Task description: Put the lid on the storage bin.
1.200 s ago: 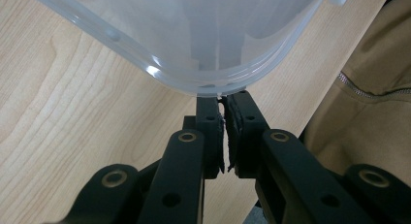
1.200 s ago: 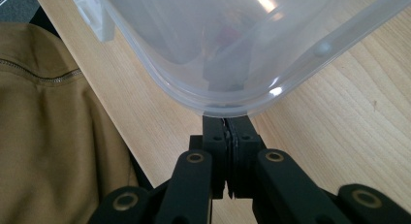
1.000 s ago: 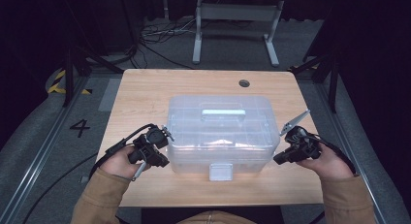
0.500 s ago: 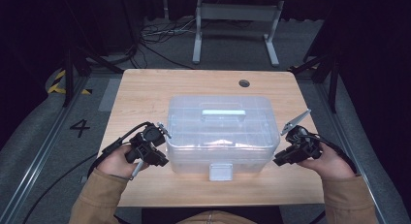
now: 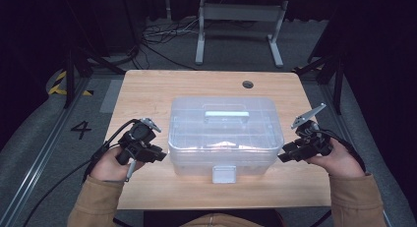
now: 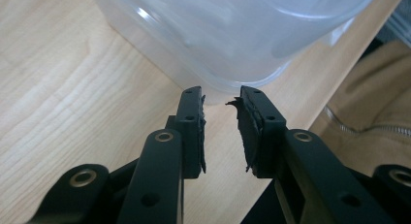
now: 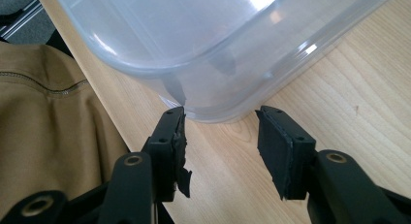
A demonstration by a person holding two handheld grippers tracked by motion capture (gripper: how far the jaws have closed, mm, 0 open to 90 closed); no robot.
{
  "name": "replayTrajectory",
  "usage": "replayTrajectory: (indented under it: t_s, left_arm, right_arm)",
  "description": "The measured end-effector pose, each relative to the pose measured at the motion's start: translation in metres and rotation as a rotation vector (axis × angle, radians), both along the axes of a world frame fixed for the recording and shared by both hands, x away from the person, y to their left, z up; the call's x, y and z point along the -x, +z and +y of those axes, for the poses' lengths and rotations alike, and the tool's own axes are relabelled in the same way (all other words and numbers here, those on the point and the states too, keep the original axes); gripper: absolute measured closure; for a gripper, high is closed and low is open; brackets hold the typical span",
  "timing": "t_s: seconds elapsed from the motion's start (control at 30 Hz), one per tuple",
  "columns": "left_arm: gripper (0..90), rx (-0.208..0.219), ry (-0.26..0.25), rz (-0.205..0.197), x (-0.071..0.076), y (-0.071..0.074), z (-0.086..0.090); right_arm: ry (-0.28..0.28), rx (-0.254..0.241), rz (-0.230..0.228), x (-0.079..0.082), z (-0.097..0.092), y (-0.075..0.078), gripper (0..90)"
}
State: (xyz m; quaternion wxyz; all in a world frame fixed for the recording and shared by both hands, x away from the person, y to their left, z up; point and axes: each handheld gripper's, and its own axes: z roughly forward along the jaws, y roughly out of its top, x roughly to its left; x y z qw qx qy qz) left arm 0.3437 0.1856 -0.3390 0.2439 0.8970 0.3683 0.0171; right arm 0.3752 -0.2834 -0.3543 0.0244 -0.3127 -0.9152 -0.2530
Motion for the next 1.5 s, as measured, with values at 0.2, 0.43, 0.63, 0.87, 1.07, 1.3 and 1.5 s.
replayTrajectory:
  t_s: [0.2, 0.43, 0.63, 0.87, 1.07, 1.3, 1.5]
  left_arm:
    - [69.8, 0.056, 0.069, -0.062, 0.003, 0.009, 0.012]
    - [66.8, 0.087, 0.136, -0.105, -0.002, 0.009, 0.023]
    - [62.2, 0.133, 0.229, -0.137, -0.007, 0.008, 0.038]
    - [56.2, 0.163, 0.318, -0.187, -0.012, 0.004, 0.050]
    - [57.1, 0.162, 0.358, -0.200, -0.018, -0.004, 0.057]
    - [56.4, 0.194, 0.410, -0.209, -0.024, -0.016, 0.067]
    - [54.4, 0.195, 0.424, -0.206, -0.031, -0.029, 0.071]
  right_arm:
    - [-0.006, -0.023, -0.016, 0.001, -0.010, 0.006, 52.7]
    - [-0.044, -0.060, -0.072, 0.001, -0.021, 0.013, 48.5]
    - [-0.171, -0.121, -0.181, -0.004, -0.039, 0.015, 43.3]
    - [-0.301, -0.170, -0.251, -0.011, -0.061, 0.008, 40.9]
    - [-0.371, -0.191, -0.270, -0.016, -0.073, 0.002, 40.8]
    - [-0.434, -0.178, -0.289, -0.025, -0.084, -0.012, 40.6]
    - [-0.454, -0.176, -0.296, -0.033, -0.088, -0.026, 40.6]
